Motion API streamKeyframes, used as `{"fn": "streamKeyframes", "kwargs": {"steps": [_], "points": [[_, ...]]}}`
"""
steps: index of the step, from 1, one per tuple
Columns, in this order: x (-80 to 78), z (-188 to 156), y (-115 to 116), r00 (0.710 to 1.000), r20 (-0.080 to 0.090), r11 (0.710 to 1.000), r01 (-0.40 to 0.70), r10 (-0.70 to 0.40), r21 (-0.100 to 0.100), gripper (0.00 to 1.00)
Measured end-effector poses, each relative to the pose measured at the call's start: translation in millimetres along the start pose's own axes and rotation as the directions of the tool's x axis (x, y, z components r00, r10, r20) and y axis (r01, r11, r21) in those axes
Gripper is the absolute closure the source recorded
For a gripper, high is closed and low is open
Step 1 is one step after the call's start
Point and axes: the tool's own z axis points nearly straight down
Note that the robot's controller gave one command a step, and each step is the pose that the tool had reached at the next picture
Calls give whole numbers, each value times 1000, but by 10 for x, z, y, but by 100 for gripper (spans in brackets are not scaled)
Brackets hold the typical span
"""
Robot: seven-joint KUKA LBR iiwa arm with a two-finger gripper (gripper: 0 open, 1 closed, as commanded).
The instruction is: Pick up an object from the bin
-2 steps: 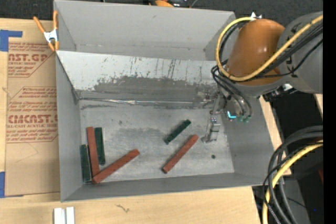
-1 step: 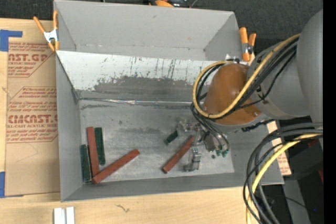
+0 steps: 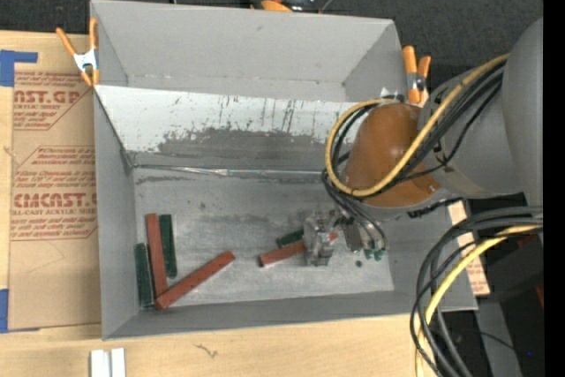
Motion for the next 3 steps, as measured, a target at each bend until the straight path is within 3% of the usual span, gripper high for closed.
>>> {"fn": "streamKeyframes", "kwargs": {"steps": [1, 2, 3], "points": [[345, 11, -83, 922, -3, 922, 386, -386, -3, 100], [308, -2, -75, 923, 10, 923, 386, -386, 1, 0], [352, 14, -76, 922, -7, 922, 386, -386, -5, 100]]}}
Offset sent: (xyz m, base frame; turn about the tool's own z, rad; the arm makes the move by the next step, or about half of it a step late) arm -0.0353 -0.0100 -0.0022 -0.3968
